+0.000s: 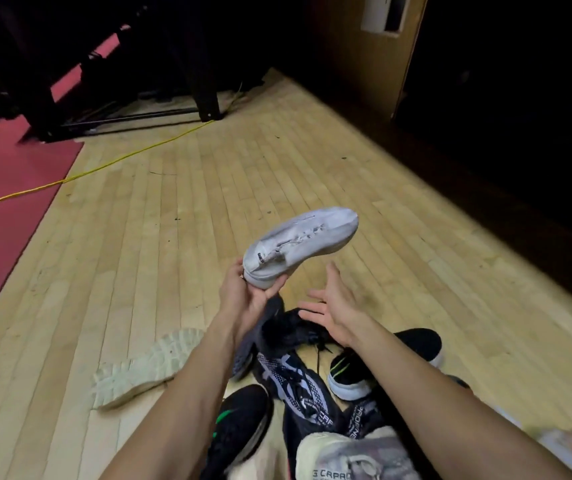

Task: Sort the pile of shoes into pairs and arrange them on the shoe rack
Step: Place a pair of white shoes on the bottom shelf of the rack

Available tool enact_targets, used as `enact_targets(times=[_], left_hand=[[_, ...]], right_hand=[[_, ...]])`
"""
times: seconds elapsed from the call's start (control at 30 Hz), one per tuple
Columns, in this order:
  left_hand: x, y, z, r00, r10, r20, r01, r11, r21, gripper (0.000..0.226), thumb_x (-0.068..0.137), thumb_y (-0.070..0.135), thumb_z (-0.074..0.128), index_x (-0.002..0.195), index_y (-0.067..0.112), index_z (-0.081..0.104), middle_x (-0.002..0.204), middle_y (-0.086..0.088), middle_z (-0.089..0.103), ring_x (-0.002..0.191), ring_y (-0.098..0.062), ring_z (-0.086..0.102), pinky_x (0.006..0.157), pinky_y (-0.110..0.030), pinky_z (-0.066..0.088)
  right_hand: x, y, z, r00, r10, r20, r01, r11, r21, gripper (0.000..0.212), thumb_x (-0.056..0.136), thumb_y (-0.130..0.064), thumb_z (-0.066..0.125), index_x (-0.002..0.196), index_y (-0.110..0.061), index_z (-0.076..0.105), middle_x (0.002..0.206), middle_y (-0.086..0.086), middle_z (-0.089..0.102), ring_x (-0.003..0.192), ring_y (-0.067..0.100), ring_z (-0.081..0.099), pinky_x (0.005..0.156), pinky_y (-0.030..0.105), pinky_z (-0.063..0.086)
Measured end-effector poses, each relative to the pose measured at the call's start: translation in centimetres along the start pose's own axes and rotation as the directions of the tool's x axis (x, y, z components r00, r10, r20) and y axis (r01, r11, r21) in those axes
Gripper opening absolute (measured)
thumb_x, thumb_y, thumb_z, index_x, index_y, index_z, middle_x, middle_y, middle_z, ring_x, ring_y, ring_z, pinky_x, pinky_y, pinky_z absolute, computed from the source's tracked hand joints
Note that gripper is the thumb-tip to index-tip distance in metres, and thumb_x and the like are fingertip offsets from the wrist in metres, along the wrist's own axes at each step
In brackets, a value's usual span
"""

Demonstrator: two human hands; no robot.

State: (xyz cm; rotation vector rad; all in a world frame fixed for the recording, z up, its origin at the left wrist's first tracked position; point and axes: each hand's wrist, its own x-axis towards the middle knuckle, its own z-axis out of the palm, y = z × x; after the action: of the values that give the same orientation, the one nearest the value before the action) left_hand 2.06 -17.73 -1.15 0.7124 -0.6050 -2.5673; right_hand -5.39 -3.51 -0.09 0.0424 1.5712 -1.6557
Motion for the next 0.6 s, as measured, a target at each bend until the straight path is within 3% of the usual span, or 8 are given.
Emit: enact_targets(times=[0.07, 0.13, 0.2, 0.3, 0.43, 0.53, 0.6], left_hand=[[-1.2, -2.3, 2.1, 0.993, -0.083, 0.090, 0.084, 0.996, -0.004, 0.038, 0.099, 0.017, 0.035, 0.134, 0.010, 0.045, 0.135, -0.023, 0.057, 0.120, -0.043, 0.056, 0.074, -0.051, 0.060], [-2.8, -4.4, 3.9, 0.978, -0.117, 0.174, 0.116, 0.993, 0.019, 0.022, 0.098, 0.013, 0.034, 0.111, 0.012, 0.051, 0.120, -0.021, 0.067, 0.106, -0.040, 0.066, 0.072, -0.052, 0.059], [-4.4, -6.0, 5.5, 0.963, -0.144, 0.228, 0.138, 0.989, 0.043, 0.020, 0.098, 0.011, 0.032, 0.098, 0.014, 0.051, 0.109, -0.020, 0.071, 0.099, -0.039, 0.069, 0.072, -0.054, 0.058], [-7.0, -7.9, 8.2, 0.933, -0.218, 0.287, 0.208, 0.976, 0.065, 0.019, 0.099, 0.012, 0.031, 0.098, 0.016, 0.050, 0.120, -0.023, 0.066, 0.108, -0.044, 0.064, 0.070, -0.055, 0.058], [-11.3, -10.7, 12.8, 0.875, -0.344, 0.340, 0.305, 0.938, 0.162, 0.023, 0.101, 0.014, 0.031, 0.094, 0.020, 0.052, 0.130, -0.022, 0.060, 0.118, -0.047, 0.056, 0.070, -0.055, 0.058], [-14.2, -12.6, 16.2, 0.863, -0.354, 0.361, 0.242, 0.916, 0.319, 0.022, 0.102, 0.016, 0.030, 0.105, 0.015, 0.052, 0.130, -0.022, 0.060, 0.115, -0.043, 0.059, 0.077, -0.056, 0.057], [-16.0, -13.7, 18.1, 0.867, -0.336, 0.368, 0.119, 0.856, 0.502, 0.031, 0.102, 0.024, 0.033, 0.116, 0.010, 0.057, 0.123, -0.018, 0.065, 0.108, -0.034, 0.065, 0.074, -0.048, 0.060]], right_hand=[[-1.5, -1.3, -1.5, 0.998, -0.055, -0.042, 0.058, 0.996, 0.071, 0.068, 0.099, -0.063, 0.032, 0.152, -0.021, 0.030, 0.142, 0.018, 0.050, 0.101, 0.028, 0.063, 0.092, 0.043, 0.055], [-3.4, -2.5, -3.2, 0.991, -0.099, -0.085, 0.109, 0.986, 0.126, 0.059, 0.101, -0.057, 0.036, 0.142, -0.017, 0.047, 0.128, 0.011, 0.063, 0.099, 0.025, 0.068, 0.081, 0.037, 0.058], [-5.5, -3.3, -5.0, 0.984, -0.118, -0.132, 0.136, 0.982, 0.133, 0.050, 0.101, -0.051, 0.042, 0.134, -0.015, 0.056, 0.115, 0.006, 0.070, 0.092, 0.020, 0.071, 0.070, 0.031, 0.057], [-8.5, -4.0, -7.8, 0.964, -0.138, -0.228, 0.183, 0.965, 0.189, 0.045, 0.101, -0.041, 0.049, 0.137, -0.014, 0.050, 0.122, 0.007, 0.066, 0.091, 0.022, 0.068, 0.073, 0.032, 0.054], [-13.0, -5.9, -12.3, 0.887, -0.171, -0.429, 0.334, 0.879, 0.341, 0.051, 0.101, -0.037, 0.047, 0.145, -0.012, 0.038, 0.133, 0.013, 0.058, 0.111, 0.032, 0.063, 0.092, 0.046, 0.055], [-17.0, -7.3, -15.2, 0.832, -0.213, -0.512, 0.443, 0.811, 0.382, 0.045, 0.102, -0.029, 0.044, 0.144, -0.010, 0.040, 0.132, 0.016, 0.060, 0.112, 0.034, 0.063, 0.089, 0.047, 0.056], [-19.9, -8.1, -17.0, 0.800, -0.256, -0.542, 0.486, 0.806, 0.337, 0.041, 0.103, -0.022, 0.039, 0.143, -0.011, 0.042, 0.132, 0.015, 0.061, 0.110, 0.035, 0.065, 0.088, 0.047, 0.056]])
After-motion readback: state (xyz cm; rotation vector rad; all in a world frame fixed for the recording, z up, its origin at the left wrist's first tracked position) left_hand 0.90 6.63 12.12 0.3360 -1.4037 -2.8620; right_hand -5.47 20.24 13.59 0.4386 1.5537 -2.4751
